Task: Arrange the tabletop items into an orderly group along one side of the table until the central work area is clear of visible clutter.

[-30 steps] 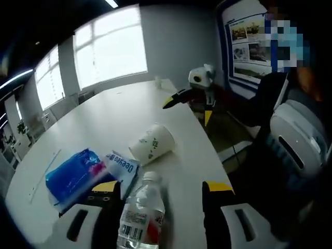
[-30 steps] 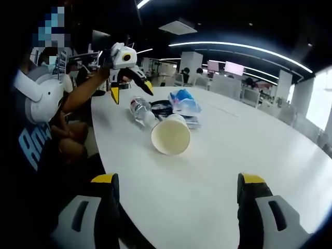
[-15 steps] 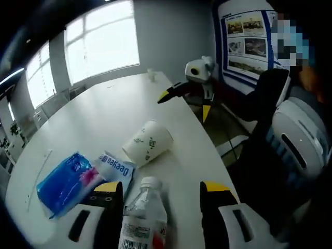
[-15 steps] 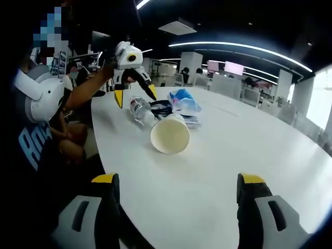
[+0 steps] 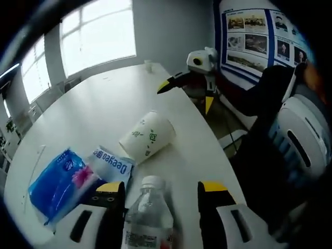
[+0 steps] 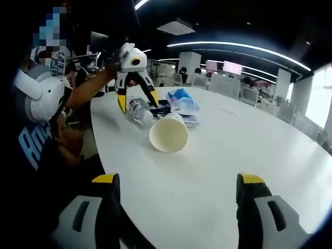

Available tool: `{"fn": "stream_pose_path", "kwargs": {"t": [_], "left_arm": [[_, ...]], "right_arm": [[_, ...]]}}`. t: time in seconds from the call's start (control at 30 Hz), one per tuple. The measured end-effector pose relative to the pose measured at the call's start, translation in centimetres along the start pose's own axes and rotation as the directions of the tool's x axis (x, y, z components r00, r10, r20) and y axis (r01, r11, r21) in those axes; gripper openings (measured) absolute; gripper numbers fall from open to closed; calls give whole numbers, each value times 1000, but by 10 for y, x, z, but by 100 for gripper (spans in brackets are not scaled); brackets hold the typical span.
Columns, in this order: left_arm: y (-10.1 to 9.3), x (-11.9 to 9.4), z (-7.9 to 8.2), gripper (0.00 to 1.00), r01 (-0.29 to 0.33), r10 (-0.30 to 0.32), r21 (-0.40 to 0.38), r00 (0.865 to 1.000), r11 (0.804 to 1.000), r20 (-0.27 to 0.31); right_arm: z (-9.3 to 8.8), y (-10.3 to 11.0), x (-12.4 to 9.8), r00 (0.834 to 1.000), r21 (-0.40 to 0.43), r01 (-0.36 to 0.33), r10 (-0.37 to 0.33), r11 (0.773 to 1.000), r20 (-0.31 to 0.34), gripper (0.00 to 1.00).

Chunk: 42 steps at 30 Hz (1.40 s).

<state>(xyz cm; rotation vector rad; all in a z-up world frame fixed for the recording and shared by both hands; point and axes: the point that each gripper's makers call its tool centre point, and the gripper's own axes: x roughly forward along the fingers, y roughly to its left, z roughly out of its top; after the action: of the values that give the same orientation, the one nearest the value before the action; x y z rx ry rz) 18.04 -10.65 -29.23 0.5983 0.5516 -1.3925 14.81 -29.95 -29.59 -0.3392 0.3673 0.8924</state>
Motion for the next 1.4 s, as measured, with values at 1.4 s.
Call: {"fn": "stream_pose_path", "kwargs": {"t": [1.4], "left_arm": [[7, 28, -12, 23, 23, -22, 10, 996, 1000, -82]], "right_arm": [[-13, -7, -3, 999, -16, 42, -43, 999, -29, 100]]}}
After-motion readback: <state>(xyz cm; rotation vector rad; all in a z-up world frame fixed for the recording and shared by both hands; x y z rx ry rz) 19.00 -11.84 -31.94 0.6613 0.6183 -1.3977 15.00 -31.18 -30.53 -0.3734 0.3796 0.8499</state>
